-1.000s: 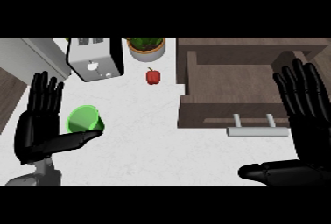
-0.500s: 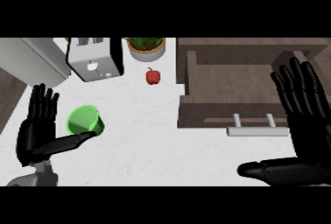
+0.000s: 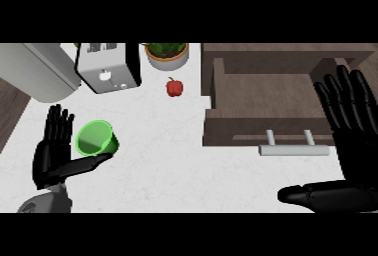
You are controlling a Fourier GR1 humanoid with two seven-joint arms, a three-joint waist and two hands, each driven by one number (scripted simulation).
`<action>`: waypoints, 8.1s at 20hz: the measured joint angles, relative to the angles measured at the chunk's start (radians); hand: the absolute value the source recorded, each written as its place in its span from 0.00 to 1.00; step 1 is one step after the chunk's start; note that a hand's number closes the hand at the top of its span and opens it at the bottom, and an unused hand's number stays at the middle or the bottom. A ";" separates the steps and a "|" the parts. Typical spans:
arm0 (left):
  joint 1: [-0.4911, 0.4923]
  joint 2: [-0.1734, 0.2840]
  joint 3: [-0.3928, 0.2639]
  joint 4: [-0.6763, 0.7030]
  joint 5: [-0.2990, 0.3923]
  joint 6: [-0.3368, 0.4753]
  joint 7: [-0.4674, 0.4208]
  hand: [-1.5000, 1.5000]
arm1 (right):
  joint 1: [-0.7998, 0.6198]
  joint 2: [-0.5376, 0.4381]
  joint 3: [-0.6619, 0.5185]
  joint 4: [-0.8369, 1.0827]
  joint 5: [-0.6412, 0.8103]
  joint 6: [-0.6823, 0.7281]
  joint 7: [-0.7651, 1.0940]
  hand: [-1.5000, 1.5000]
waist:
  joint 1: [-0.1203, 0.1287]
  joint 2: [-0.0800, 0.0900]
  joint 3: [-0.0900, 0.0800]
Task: Pick up the cup, place it into the drawer and close the drawer
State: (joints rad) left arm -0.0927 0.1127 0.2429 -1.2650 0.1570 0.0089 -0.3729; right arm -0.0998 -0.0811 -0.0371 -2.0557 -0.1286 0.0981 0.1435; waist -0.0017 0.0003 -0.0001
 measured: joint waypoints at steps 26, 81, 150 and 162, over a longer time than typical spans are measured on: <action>-0.196 0.087 0.071 0.665 0.025 -0.083 -0.407 0.00 | 0.010 -0.004 -0.011 -0.034 -0.028 0.029 0.027 0.00 | -0.003 0.001 0.000; -0.249 0.000 -0.040 0.549 0.055 -0.257 -0.568 1.00 | 0.021 -0.013 -0.037 -0.063 -0.036 0.032 0.060 0.00 | 0.009 -0.006 0.001; -1.215 -0.113 -0.679 0.860 0.383 0.407 0.018 1.00 | -0.023 -0.010 -0.025 0.052 -0.035 0.088 -0.033 0.00 | -0.092 0.021 0.002; -1.241 -0.113 -0.810 0.848 0.466 0.473 0.057 0.00 | -0.056 -0.012 -0.040 0.059 -0.093 0.107 -0.029 0.00 | -0.112 0.025 0.002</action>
State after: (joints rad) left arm -1.3337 0.0000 -0.5676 -0.4166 0.6232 0.4823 -0.3159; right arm -0.1557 -0.0928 -0.0771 -1.9963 -0.2214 0.2049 0.1145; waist -0.1137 0.0254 0.0020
